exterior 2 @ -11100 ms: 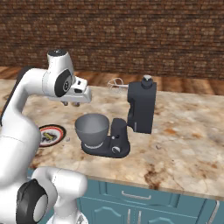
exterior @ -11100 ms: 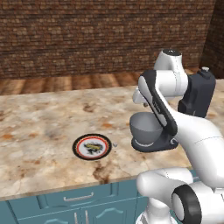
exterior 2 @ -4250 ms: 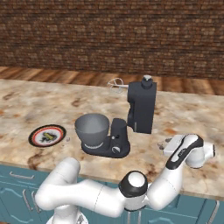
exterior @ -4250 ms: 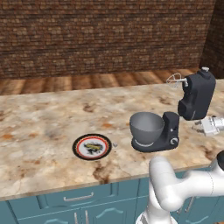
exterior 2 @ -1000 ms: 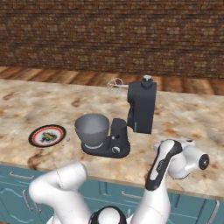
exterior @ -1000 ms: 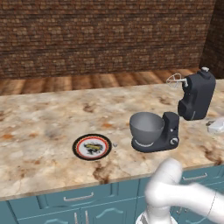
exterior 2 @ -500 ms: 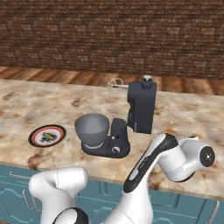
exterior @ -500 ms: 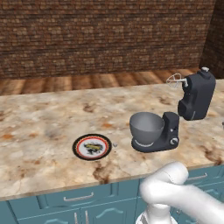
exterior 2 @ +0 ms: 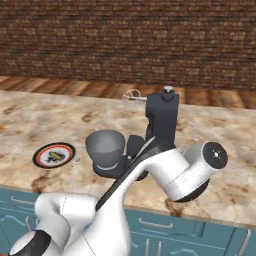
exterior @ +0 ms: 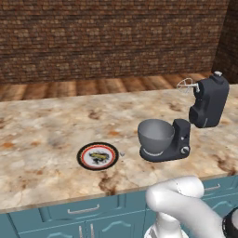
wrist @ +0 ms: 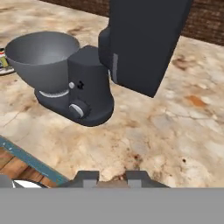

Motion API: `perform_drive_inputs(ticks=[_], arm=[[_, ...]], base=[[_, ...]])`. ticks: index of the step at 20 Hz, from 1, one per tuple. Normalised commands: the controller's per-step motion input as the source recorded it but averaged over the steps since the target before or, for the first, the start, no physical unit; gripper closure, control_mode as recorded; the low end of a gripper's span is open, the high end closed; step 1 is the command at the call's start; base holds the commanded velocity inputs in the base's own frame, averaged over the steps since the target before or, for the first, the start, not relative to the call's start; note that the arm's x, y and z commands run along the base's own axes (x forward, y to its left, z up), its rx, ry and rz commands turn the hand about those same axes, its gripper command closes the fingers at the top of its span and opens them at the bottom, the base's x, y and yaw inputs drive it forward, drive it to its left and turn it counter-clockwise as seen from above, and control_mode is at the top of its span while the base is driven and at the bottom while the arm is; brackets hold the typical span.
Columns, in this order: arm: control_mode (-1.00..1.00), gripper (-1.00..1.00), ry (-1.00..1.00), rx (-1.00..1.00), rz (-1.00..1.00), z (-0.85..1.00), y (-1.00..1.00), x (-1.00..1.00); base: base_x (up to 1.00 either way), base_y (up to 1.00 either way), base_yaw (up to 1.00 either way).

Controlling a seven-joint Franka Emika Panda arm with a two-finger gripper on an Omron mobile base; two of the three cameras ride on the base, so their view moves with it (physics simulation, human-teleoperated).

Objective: Add butter and sugar cubes to the stand mixer bowl and then turn on the stand mixer to begin making frosting.

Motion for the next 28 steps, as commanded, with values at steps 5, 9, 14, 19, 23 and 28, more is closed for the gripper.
perform_drive_inputs(ticks=[5, 9, 14, 19, 23, 28], arm=[[-1.00, 1.00, 0.24, -0.11, -0.02, 0.33, 0.95, -0.60], [-1.00, 1.00, 0.25, -0.09, -0.01, 0.32, 0.98, -0.43], [-1.00, 1.00, 0.25, -0.06, -0.01, 0.25, 0.99, -0.28], [-1.00, 1.00, 0.18, -0.03, -0.02, 0.21, 0.85, -0.09], [-1.00, 1.00, 0.12, -0.02, -0.03, 0.21, 0.74, 0.00], [-1.00, 1.00, 0.04, 0.00, -0.05, 0.13, 0.58, 0.19]], base=[[0.00, 0.00, 0.00], [0.00, 0.00, 0.00], [0.00, 0.00, 0.00], [0.00, 0.00, 0.00], [0.00, 0.00, 0.00], [0.00, 0.00, 0.00]])
